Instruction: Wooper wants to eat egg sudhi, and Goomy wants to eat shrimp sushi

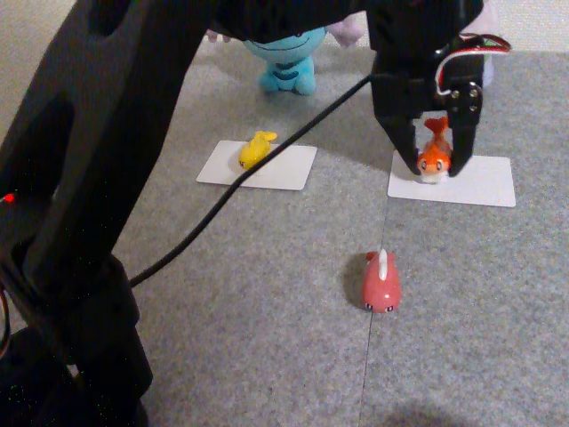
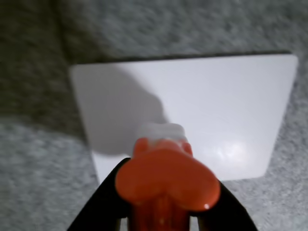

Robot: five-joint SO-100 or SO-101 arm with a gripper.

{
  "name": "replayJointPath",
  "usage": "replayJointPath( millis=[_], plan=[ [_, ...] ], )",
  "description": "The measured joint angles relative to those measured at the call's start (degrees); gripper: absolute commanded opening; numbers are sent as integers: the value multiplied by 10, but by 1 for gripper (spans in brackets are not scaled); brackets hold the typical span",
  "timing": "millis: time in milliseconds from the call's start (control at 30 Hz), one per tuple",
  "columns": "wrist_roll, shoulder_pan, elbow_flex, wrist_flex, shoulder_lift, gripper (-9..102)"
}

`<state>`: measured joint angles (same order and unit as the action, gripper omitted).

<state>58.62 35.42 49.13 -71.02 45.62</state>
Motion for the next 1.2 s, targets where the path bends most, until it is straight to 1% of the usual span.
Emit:
replayJointPath(
  millis=[100, 367, 600, 667, 767, 833, 1000, 1100, 1200],
  plan=[
    [0, 4, 0, 0, 0, 14],
    [0, 1, 0, 0, 0, 30],
    [27, 0, 0, -3, 2, 31],
    [33, -6, 0, -23, 13, 31],
    [35, -27, -1, -76, 61, 31],
    [35, -50, -1, -128, 111, 31],
    [55, -98, -4, -228, 218, 31],
    [81, -121, -4, -249, 287, 31],
    [104, -138, 13, -252, 362, 30]
  ],
)
